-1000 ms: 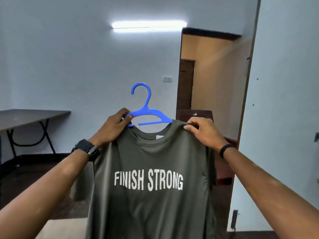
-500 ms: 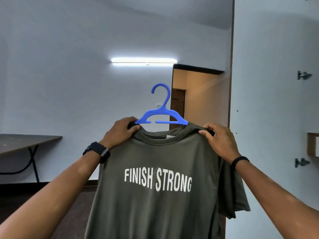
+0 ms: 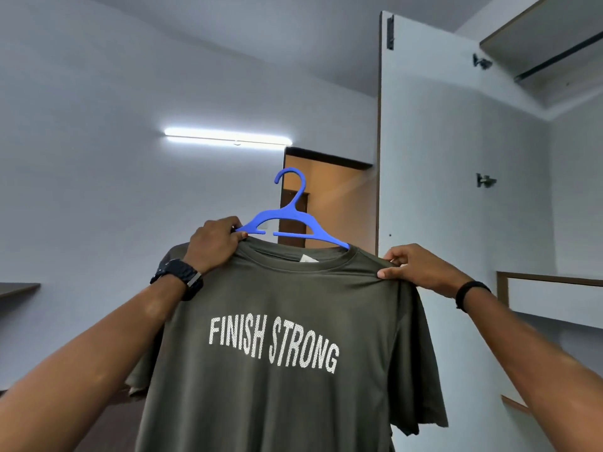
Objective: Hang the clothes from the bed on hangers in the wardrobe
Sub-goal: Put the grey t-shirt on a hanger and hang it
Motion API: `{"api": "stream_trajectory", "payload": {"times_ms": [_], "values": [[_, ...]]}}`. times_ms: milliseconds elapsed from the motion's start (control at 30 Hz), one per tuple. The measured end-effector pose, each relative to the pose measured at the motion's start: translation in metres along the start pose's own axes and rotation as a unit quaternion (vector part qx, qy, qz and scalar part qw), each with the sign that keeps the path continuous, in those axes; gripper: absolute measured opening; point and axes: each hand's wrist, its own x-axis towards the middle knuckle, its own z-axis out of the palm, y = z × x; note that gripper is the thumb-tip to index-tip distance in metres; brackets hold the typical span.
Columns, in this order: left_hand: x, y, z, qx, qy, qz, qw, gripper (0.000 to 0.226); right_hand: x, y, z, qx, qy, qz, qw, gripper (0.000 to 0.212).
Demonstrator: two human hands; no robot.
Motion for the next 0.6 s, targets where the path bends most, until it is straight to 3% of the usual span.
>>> {"api": "stream_trajectory", "payload": {"times_ms": [67, 167, 233, 300, 367, 467, 600], "values": [[0.001, 0.009, 0.004, -0.012, 0.006, 0.009, 1.0, 0.016, -0.003, 0.002, -0.011, -0.001, -0.034, 0.013, 0.999, 0.031], [0.007, 0.023, 0.008, -0.049, 0.016, 0.023, 0.998, 0.013, -0.005, 0.003, -0.026, -0.023, 0.113, -0.044, 0.992, 0.045], [0.015, 0.036, 0.014, -0.085, 0.017, 0.035, 0.996, 0.013, -0.005, 0.004, -0.04, -0.035, 0.171, -0.072, 0.982, 0.041], [0.023, 0.053, 0.024, -0.113, 0.019, 0.048, 0.992, 0.014, -0.004, 0.006, -0.055, -0.108, 0.154, -0.07, 0.98, 0.024], [0.032, 0.072, 0.039, -0.125, 0.03, 0.06, 0.99, 0.014, -0.004, 0.009, -0.073, -0.123, 0.125, -0.053, 0.983, 0.024], [0.05, 0.105, 0.076, -0.127, 0.039, 0.089, 0.987, 0.017, -0.012, 0.023, -0.106, -0.04, 0.077, -0.007, 0.996, 0.035], [0.066, 0.159, 0.142, -0.113, 0.055, 0.109, 0.986, 0.02, -0.022, 0.059, -0.142, 0.02, 0.091, 0.013, 0.996, 0.025]]}}
